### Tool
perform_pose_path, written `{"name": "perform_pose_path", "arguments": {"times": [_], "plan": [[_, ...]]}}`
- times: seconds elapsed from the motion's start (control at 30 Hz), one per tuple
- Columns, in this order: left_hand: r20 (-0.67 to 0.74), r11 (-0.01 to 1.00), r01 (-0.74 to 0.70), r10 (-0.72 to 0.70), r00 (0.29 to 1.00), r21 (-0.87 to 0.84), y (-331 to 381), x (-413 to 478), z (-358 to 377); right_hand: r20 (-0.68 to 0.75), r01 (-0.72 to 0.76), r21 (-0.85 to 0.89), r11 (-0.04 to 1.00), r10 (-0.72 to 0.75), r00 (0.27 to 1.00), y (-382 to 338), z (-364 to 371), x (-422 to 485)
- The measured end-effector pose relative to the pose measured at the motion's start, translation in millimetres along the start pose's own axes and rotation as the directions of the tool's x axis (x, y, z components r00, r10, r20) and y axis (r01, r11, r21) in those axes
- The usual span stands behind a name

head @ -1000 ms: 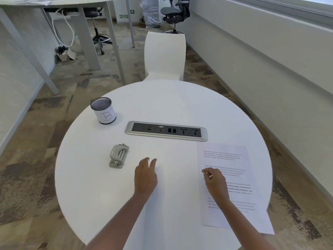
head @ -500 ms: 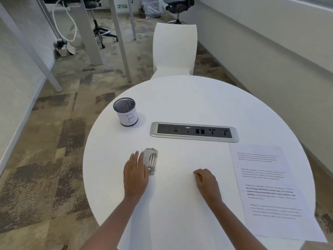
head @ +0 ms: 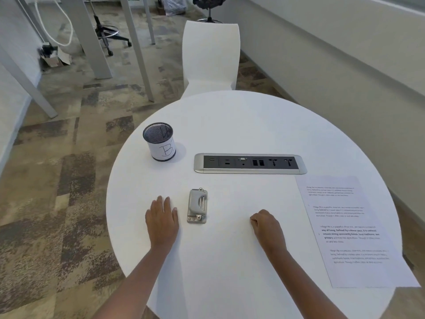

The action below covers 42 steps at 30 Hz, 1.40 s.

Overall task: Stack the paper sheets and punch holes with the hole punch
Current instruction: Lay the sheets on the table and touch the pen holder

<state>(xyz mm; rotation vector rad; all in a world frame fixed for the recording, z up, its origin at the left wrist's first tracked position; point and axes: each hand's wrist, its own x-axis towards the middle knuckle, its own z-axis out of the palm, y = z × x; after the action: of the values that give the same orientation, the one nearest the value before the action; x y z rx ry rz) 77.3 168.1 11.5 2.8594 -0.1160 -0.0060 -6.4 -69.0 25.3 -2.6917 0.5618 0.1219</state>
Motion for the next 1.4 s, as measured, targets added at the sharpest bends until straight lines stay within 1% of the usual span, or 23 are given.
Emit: {"name": "perform_pose_path", "arguments": {"times": [0.17,0.3,0.43,0.6,0.63,0.87,0.9,0.93,0.97,1.0,1.07,1.1,1.17,1.23,1.27,1.33,1.4], "plan": [[0.005,1.000,-0.005,0.005,1.000,0.020,-2.1,0.2,3.6,0.001,-0.017,-0.086,0.996,0.017,1.000,-4.6,0.4,2.4],[-0.015,1.000,-0.014,0.015,1.000,0.017,-1.0,-3.8,3.9,0.002,0.006,-0.157,0.988,-0.006,1.000,-5.5,4.9,2.9],[-0.021,1.000,-0.003,0.003,1.000,0.005,-2.1,-3.5,5.7,0.036,0.079,-0.283,0.956,-0.071,0.997,-4.4,8.7,4.3],[-0.039,1.000,0.008,-0.008,0.999,-0.024,-1.8,-3.3,8.2,-0.023,0.144,-0.396,0.907,-0.166,0.986,-15.2,-1.8,2.4],[-0.044,1.000,0.011,-0.012,0.999,-0.030,-1.9,-3.3,8.3,-0.017,0.136,-0.399,0.907,-0.155,0.988,-16.6,-3.2,1.4],[-0.026,0.997,0.023,-0.025,0.999,-0.069,-3.2,-2.2,8.3,-0.081,0.126,-0.331,0.935,-0.161,0.984,-16.2,-2.5,6.3],[-0.021,0.997,0.016,-0.018,1.000,-0.070,-3.7,-1.4,8.0,-0.066,0.117,-0.248,0.962,-0.138,0.988,-14.6,-2.2,9.5],[-0.014,0.998,0.004,-0.005,1.000,-0.068,-4.7,-0.2,7.9,-0.077,0.041,-0.093,0.995,-0.048,0.996,-9.2,-0.5,15.4],[-0.006,0.998,-0.011,0.011,1.000,-0.068,-6.5,1.4,7.8,-0.042,-0.069,0.091,0.993,0.073,0.996,-4.4,0.0,19.5],[0.002,0.997,-0.027,0.027,1.000,-0.068,-8.7,3.7,7.7,0.019,-0.165,0.265,0.950,0.166,0.986,-0.8,0.1,22.1],[0.011,0.996,-0.058,0.059,0.998,-0.061,-13.2,8.9,7.7,0.108,-0.290,0.526,0.800,0.275,0.955,-0.2,-3.0,23.9],[0.016,0.996,-0.071,0.072,0.997,-0.057,-15.2,11.6,8.0,0.149,-0.324,0.625,0.710,0.299,0.943,-2.7,-4.7,24.7],[0.022,0.994,-0.096,0.097,0.995,-0.051,-19.5,16.6,8.9,0.242,-0.372,0.783,0.498,0.307,0.921,-12.6,-6.6,29.0],[0.020,0.992,-0.114,0.115,0.993,-0.059,-23.5,21.8,9.5,0.328,-0.412,0.860,0.303,0.291,0.899,-27.8,-8.8,35.7],[0.018,0.991,-0.119,0.120,0.993,-0.066,-25.3,24.5,9.6,0.355,-0.422,0.874,0.241,0.276,0.893,-37.6,-10.0,41.0],[0.008,0.989,-0.124,0.125,0.992,-0.075,-28.4,30.1,9.6,0.376,-0.421,0.889,0.180,0.237,0.896,-63.3,-13.5,52.8],[-0.001,0.989,-0.120,0.120,0.993,-0.087,-30.4,35.6,9.1,0.367,-0.398,0.901,0.171,0.186,0.911,-93.8,-19.6,68.1]]}}
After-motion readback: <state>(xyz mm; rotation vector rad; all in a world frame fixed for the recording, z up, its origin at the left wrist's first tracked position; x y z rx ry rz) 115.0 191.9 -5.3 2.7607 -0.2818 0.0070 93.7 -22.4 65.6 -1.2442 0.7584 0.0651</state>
